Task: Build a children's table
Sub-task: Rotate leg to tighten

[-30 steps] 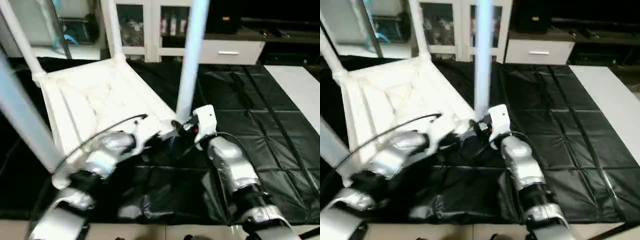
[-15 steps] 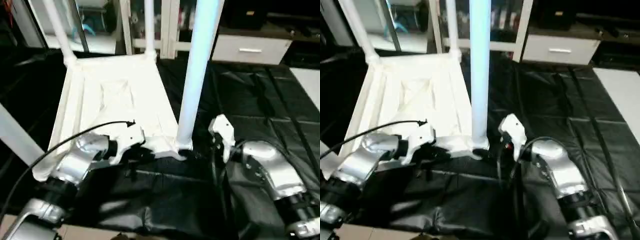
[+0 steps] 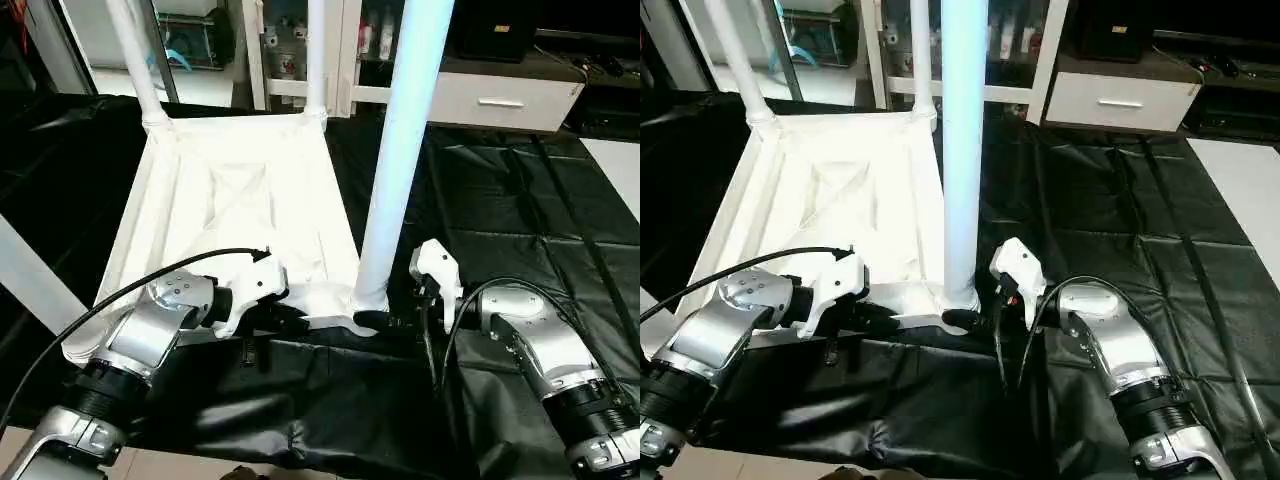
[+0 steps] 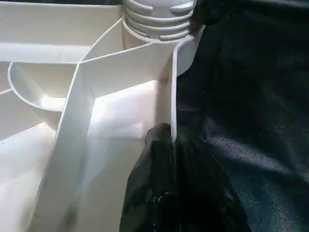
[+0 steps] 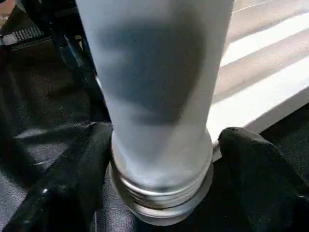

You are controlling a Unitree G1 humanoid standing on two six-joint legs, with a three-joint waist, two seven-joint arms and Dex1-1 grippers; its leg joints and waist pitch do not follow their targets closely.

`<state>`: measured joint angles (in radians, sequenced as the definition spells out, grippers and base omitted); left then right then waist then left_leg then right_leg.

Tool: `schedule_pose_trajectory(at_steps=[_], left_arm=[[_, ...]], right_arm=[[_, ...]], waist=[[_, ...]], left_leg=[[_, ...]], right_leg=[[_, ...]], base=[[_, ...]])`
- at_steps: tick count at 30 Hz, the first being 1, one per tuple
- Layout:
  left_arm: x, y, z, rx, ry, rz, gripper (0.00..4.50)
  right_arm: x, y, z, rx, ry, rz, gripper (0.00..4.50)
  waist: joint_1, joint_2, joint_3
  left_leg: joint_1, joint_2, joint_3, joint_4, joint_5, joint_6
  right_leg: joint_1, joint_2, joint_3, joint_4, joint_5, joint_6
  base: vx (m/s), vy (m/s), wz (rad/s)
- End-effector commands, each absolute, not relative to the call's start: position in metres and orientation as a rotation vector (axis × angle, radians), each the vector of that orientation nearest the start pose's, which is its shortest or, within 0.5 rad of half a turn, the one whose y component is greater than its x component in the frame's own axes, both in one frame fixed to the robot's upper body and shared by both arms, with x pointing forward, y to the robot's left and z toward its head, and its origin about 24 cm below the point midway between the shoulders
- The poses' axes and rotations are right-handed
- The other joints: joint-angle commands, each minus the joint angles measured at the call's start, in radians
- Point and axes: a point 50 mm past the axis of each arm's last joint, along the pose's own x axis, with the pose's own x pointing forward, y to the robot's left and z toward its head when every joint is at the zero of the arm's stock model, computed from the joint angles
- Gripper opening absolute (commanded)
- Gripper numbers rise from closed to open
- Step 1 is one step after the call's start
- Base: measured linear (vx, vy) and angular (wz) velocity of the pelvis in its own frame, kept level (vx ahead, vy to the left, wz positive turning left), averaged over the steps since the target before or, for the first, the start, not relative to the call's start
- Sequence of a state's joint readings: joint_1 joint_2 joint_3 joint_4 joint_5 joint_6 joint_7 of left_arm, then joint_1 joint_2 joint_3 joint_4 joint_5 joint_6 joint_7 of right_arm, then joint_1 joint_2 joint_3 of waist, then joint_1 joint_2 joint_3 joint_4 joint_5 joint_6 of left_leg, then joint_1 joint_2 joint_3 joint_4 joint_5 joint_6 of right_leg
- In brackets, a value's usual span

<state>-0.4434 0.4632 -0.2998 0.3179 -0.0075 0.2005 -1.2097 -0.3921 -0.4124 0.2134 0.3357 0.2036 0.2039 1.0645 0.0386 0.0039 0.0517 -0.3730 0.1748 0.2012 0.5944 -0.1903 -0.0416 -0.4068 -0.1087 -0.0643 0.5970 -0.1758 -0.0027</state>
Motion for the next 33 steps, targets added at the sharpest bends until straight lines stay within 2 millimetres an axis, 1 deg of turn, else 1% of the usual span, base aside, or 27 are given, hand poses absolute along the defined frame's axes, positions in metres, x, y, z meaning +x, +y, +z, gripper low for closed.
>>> schedule_pose_trajectory(at_steps=[1, 2, 4, 5, 8, 12, 16, 18, 19, 20, 21, 22, 23, 24, 25, 26, 27, 28, 29, 30, 31, 33], left_arm=[[0.284, 0.137, 0.053, 0.399, 0.457, -1.413, 0.0], [0.284, 0.137, 0.053, 0.4, 0.46, -1.412, 0.0], [0.284, 0.138, 0.052, 0.403, 0.464, -1.412, 0.0], [0.283, 0.138, 0.052, 0.404, 0.466, -1.411, 0.0], [0.283, 0.138, 0.052, 0.405, 0.47, -1.411, 0.0], [0.283, 0.139, 0.052, 0.402, 0.48, -1.417, 0.0], [0.281, 0.141, 0.051, 0.394, 0.492, -1.418, 0.0], [0.28, 0.142, 0.05, 0.395, 0.501, -1.415, 0.0], [0.282, 0.143, 0.048, 0.404, 0.507, -1.398, 0.0], [0.282, 0.143, 0.048, 0.409, 0.51, -1.39, 0.0], [0.287, 0.143, 0.044, 0.431, 0.51, -1.339, 0.0], [0.29, 0.142, 0.042, 0.444, 0.508, -1.308, 0.0], [0.296, 0.141, 0.039, 0.46, 0.502, -1.261, 0.0], [0.299, 0.14, 0.038, 0.469, 0.495, -1.233, 0.0], [0.306, 0.133, 0.035, 0.459, 0.485, -1.168, 0.0], [0.307, 0.133, 0.035, 0.457, 0.484, -1.165, 0.0], [0.311, 0.128, 0.035, 0.443, 0.465, -1.136, 0.0], [0.315, 0.122, 0.036, 0.424, 0.447, -1.104, 0.0], [0.322, 0.113, 0.038, 0.416, 0.418, -1.057, 0.0], [0.326, 0.108, 0.038, 0.42, 0.409, -1.028, 0.0], [0.329, 0.102, 0.039, 0.425, 0.402, -1.003, 0.0], [0.336, 0.093, 0.041, 0.434, 0.39, -0.938, 0.0]], right_arm=[[0.294, -0.147, 0.055, -0.156, 0.323, 1.199, 3.48], [0.294, -0.147, 0.055, -0.155, 0.327, 1.204, 3.36], [0.292, -0.147, 0.053, -0.153, 0.339, 1.219, 3.16], [0.291, -0.147, 0.053, -0.156, 0.342, 1.225, 3.16], [0.291, -0.147, 0.052, -0.153, 0.343, 1.225, 2.85], [0.29, -0.145, 0.051, -0.146, 0.353, 1.245, 2.72], [0.29, -0.146, 0.05, -0.141, 0.355, 1.234, 2.7], [0.293, -0.146, 0.05, -0.143, 0.346, 1.199, 2.7], [0.299, -0.145, 0.048, -0.142, 0.33, 1.121, 2.7], [0.302, -0.145, 0.048, -0.142, 0.323, 1.085, 2.7], [0.309, -0.142, 0.044, -0.136, 0.309, 0.963, 2.7], [0.313, -0.141, 0.041, -0.131, 0.303, 0.896, 2.69], [0.316, -0.138, 0.038, -0.11, 0.306, 0.826, 2.69], [0.316, -0.135, 0.036, -0.098, 0.307, 0.796, 2.69], [0.319, -0.128, 0.031, -0.077, 0.308, 0.717, 2.69], [0.319, -0.128, 0.03, -0.076, 0.308, 0.71, 2.69], [0.319, -0.124, 0.027, -0.067, 0.317, 0.676, 2.69], [0.321, -0.119, 0.025, -0.066, 0.324, 0.645, 2.68], [0.323, -0.111, 0.021, -0.055, 0.335, 0.584, 2.68], [0.325, -0.107, 0.02, -0.05, 0.341, 0.549, 2.68], [0.327, -0.103, 0.018, -0.044, 0.349, 0.504, 2.68], [0.331, -0.097, 0.016, -0.046, 0.365, 0.426, 2.68]], waist=[[0.001, -0.013, -0.067], [0.001, -0.014, -0.067], [0.002, -0.011, -0.068], [0.002, -0.013, -0.068], [0.002, -0.013, -0.068], [0.002, -0.012, -0.068], [0.002, -0.013, -0.067], [0.002, -0.012, -0.068], [0.0, -0.013, -0.067], [-0.002, -0.013, -0.065], [-0.007, -0.013, -0.064], [-0.016, -0.014, -0.06], [-0.02, -0.018, -0.06], [-0.026, -0.018, -0.058], [-0.03, -0.02, -0.057], [-0.031, -0.019, -0.055], [-0.033, -0.021, -0.055], [-0.034, -0.021, -0.054], [-0.037, -0.021, -0.054], [-0.037, -0.021, -0.054], [-0.039, -0.017, -0.054], [-0.039, -0.017, -0.056]], left_leg=[[0.014, 0.054, -0.02, -0.069, -0.172, 0.071], [0.013, 0.054, -0.02, -0.068, -0.16, 0.079], [0.013, 0.054, -0.02, -0.067, -0.152, 0.084], [0.013, 0.054, -0.02, -0.067, -0.15, 0.085], [0.014, 0.054, -0.02, -0.066, -0.147, 0.087], [0.014, 0.054, -0.02, -0.066, -0.152, 0.083], [0.014, 0.055, -0.021, -0.067, -0.162, 0.08], [0.015, 0.054, -0.021, -0.067, -0.166, 0.075], [0.014, 0.054, -0.021, -0.067, -0.17, 0.071], [0.012, 0.052, -0.022, -0.07, -0.187, 0.061], [0.01, 0.053, -0.022, -0.071, -0.195, 0.053], [0.007, 0.049, -0.025, -0.076, -0.232, 0.027], [0.009, 0.048, -0.028, -0.078, -0.257, 0.011], [0.016, 0.047, -0.03, -0.079, -0.312, -0.012], [0.022, 0.047, -0.033, -0.079, -0.351, -0.028], [0.029, 0.047, -0.033, -0.077, -0.38, -0.032], [0.028, 0.046, -0.033, -0.077, -0.387, -0.03], [0.025, 0.045, -0.035, -0.078, -0.39, -0.027], [0.026, 0.044, -0.036, -0.078, -0.401, -0.029], [0.026, 0.044, -0.036, -0.078, -0.401, -0.029], [0.032, 0.041, -0.037, -0.075, -0.417, -0.034], [0.027, 0.043, -0.042, -0.079, -0.411, -0.03]], right_leg=[[0.048, -0.041, 0.043, -0.054, -0.153, -0.251], [0.048, -0.041, 0.043, -0.052, -0.141, -0.253], [0.049, -0.041, 0.042, -0.051, -0.135, -0.257], [0.049, -0.04, 0.042, -0.051, -0.132, -0.258], [0.049, -0.04, 0.042, -0.05, -0.131, -0.261], [0.049, -0.04, 0.041, -0.05, -0.138, -0.261], [0.049, -0.04, 0.041, -0.051, -0.15, -0.261], [0.048, -0.04, 0.041, -0.051, -0.158, -0.258], [0.047, -0.04, 0.042, -0.052, -0.165, -0.256], [0.047, -0.04, 0.042, -0.055, -0.187, -0.251], [0.045, -0.041, 0.042, -0.056, -0.201, -0.247], [0.046, -0.039, 0.041, -0.062, -0.26, -0.227], [0.046, -0.04, 0.039, -0.065, -0.302, -0.213], [0.038, -0.04, 0.039, -0.075, -0.386, -0.187], [0.033, -0.041, 0.039, -0.08, -0.437, -0.168], [0.026, -0.043, 0.04, -0.089, -0.476, -0.155], [0.026, -0.042, 0.039, -0.09, -0.488, -0.15], [0.027, -0.042, 0.038, -0.093, -0.509, -0.136], [0.023, -0.041, 0.037, -0.096, -0.532, -0.125], [0.023, -0.041, 0.037, -0.096, -0.532, -0.125], [0.017, -0.042, 0.034, -0.103, -0.57, -0.114], [0.025, -0.044, 0.03, -0.104, -0.562, -0.106]], base=[[0.0, 0.0, 0.0], [0.0, 0.0, 0.0], [0.0, 0.0, 0.0], [0.0, 0.0, 0.0], [0.0, 0.0, 0.0], [0.0, 0.0, 0.0], [0.0, 0.0, 0.0], [0.0, 0.0, 0.0], [0.0, 0.0, 0.0], [0.0, 0.0, 0.0], [0.0, 0.0, 0.0], [0.0, 0.0, 0.0], [0.0, 0.0, 0.0], [-0.051, -0.008, -0.05], [0.0, 0.0, 0.0], [0.0, 0.0, 0.0], [0.0, 0.0, 0.0], [0.0, 0.0, 0.0], [0.0, 0.0, 0.0], [0.0, 0.0, 0.0], [0.0, 0.0, 0.0], [0.0, 0.0, 0.0]])
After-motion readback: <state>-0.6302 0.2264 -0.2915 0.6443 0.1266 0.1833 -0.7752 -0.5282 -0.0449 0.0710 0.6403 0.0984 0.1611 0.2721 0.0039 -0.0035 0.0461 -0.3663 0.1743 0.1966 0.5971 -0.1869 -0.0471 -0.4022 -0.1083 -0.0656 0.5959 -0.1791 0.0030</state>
